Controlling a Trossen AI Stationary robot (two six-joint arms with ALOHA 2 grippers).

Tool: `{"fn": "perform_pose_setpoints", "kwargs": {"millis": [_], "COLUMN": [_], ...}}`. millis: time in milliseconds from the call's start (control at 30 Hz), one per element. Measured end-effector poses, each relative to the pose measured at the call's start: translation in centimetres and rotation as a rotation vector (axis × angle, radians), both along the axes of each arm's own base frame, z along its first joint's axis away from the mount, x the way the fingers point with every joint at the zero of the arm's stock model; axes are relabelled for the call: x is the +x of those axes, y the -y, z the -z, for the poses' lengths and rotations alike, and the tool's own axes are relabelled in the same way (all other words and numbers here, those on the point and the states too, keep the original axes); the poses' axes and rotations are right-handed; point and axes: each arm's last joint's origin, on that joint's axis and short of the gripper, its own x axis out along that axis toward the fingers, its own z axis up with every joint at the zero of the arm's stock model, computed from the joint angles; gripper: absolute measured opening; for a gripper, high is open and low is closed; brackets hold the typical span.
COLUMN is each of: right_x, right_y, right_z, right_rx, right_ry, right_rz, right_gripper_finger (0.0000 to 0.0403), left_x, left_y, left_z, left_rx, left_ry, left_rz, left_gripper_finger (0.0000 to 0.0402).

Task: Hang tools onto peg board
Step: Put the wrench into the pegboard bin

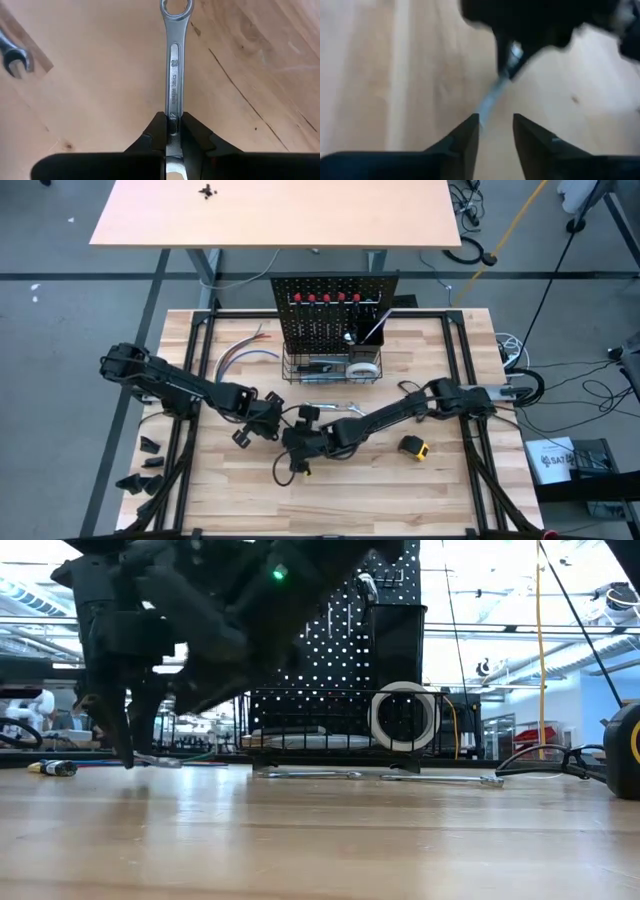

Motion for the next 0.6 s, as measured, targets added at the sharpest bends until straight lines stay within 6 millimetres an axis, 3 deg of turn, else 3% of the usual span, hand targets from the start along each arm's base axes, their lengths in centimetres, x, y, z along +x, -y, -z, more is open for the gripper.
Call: {"fn": "perform_pose_setpoints", "kwargs": {"millis": [200, 367, 600], "right_x": [-1.9, -3.5, -7.1], "right_y": [0.8, 1.4, 2.2], "right_z": [-1.4, -2.6, -7.2], "right_rx": [-0.095, -0.121, -0.196], "right_ry": [-0.132, -0.240, -0.326], "right_rz": [0.064, 0.081, 0.150], "right_gripper_finger": [0.0168, 0.0181, 0.0182], "left_x": [-0.3, -0.6, -1.3], "left_y": [-0.1, 0.1, 0.4], "left_z": [-1.1, -2.2, -4.9], "left_rx": [-0.042, -0.097, -0.357], "left_ry": [0.035, 0.077, 0.159], "left_rz": [-0.104, -0.199, -0.311], "left_gripper_finger": [0.0023, 0.0023, 0.0023]}}
